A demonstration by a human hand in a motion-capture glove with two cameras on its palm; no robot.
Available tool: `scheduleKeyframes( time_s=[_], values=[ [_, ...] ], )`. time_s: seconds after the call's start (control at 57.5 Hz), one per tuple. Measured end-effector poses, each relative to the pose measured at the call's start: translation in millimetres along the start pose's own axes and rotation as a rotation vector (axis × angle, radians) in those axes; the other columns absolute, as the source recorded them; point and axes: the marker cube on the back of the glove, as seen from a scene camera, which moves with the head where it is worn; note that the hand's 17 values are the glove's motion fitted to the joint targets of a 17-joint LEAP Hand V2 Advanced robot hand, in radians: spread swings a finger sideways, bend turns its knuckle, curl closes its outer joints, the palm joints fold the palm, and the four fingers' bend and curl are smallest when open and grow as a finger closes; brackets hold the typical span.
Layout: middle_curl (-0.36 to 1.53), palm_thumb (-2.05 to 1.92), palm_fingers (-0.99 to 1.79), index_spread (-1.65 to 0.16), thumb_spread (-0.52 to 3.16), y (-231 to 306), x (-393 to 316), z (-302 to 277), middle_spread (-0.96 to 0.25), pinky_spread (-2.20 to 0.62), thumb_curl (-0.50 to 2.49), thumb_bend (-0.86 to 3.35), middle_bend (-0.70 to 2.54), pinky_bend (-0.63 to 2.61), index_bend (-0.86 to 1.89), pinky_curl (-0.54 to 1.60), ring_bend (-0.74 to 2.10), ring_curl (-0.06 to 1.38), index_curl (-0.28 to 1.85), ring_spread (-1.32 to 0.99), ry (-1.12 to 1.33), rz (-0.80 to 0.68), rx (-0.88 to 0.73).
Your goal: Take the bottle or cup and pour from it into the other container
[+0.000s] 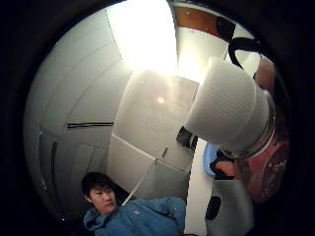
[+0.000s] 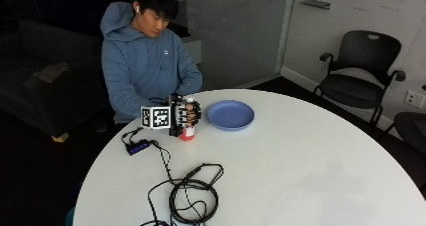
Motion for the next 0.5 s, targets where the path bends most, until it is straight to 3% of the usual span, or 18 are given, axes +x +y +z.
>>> scheduleKeyframes(
  time_s=[0.191, 0.505],
  values=[
    [0.44, 1.07, 1.19, -0.13, 0.30, -11, -28, 23, -0.03, -0.08, 0.59, -0.02, 0.35, 0.55, 0.19, 0.29, 0.50, 0.39, 0.41, -0.11, 0.152, -0.050, -0.123],
    [0.48, 1.06, 1.21, -0.12, 0.19, -38, -95, 73, -0.04, -0.11, 0.65, -0.04, 0.34, 0.53, 0.18, 0.32, 0.48, 0.42, 0.46, -0.12, 0.679, -0.121, -0.539]
  ],
)
